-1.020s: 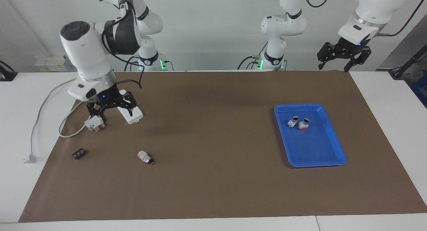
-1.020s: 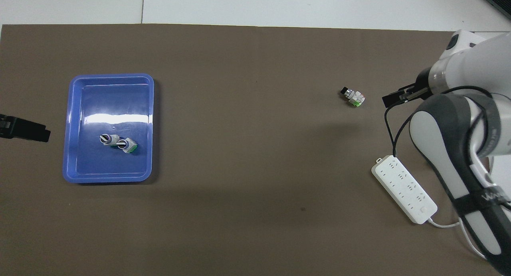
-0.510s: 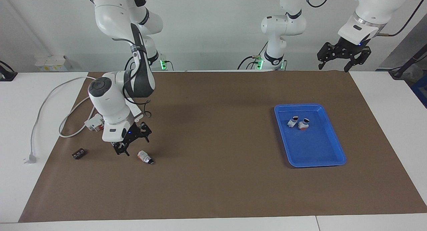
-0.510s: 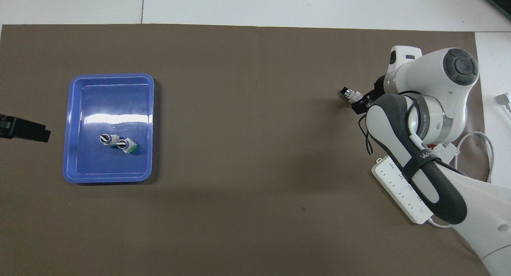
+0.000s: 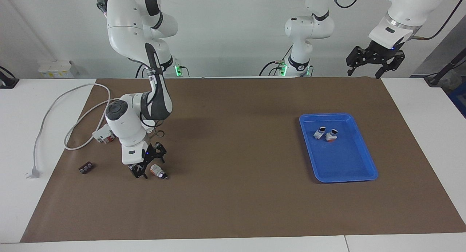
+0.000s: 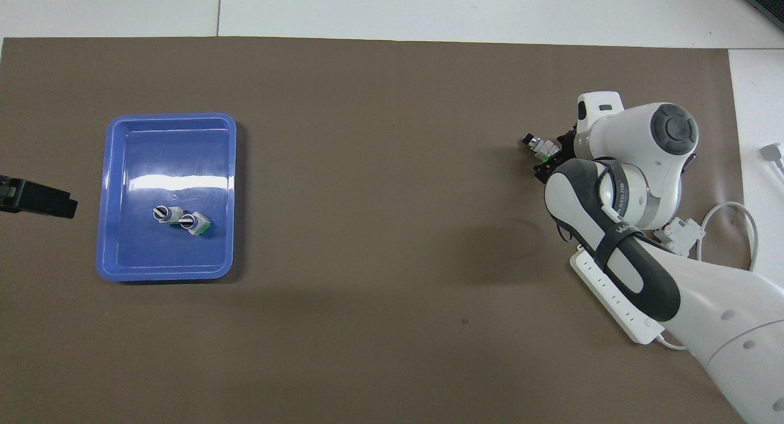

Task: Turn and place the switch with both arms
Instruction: 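Close the right gripper on the switch and lift it, then carry the switch with the right gripper toward the table center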

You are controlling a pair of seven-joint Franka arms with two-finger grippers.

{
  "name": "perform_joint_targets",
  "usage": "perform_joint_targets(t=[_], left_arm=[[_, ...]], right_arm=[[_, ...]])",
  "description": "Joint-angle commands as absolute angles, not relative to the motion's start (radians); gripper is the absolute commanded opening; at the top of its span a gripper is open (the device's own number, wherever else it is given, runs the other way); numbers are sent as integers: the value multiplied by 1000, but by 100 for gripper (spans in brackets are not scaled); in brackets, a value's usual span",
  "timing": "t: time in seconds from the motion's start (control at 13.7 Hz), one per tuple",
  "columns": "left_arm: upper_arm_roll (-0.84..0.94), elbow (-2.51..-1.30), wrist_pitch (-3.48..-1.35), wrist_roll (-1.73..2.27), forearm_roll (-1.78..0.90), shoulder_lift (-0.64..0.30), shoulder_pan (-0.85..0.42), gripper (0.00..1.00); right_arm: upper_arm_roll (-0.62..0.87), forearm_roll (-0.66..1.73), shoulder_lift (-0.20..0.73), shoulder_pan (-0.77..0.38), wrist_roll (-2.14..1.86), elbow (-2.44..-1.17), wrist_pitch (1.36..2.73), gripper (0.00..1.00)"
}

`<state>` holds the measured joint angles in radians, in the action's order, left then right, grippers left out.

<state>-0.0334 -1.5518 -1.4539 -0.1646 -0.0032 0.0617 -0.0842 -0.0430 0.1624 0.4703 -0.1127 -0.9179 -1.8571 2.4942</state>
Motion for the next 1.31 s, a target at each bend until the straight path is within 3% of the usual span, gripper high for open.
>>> perform_joint_targets(t=[0.0,0.22,0.51,0.73,0.87,1.24], left_arm=[[-29,-1575,-1450,-155,-2,84,-78,100],[-29,-1575,-1450,-155,-2,86,-77,100],[-29,-1575,-1450,-155,-2,86,-78,100],[-29,-1575,-1450,-155,-2,86,-78,100],[-29,-1575,-1450,-155,-2,86,-78,100],[-29,-1575,-1450,-155,-2,86,-78,100]], right_arm=[[-38,189,468,-106,-945,-1848,2488,0],[-35,184,450,-112,-957,-1848,2438,0],[35,218,356,-97,-1318,-1829,2335,0],[80,585,333,-106,-1550,-1824,2202,0],[101,661,310,-112,-1572,-1804,2078,0],[218,698,242,-114,-1428,-1793,2028,0]])
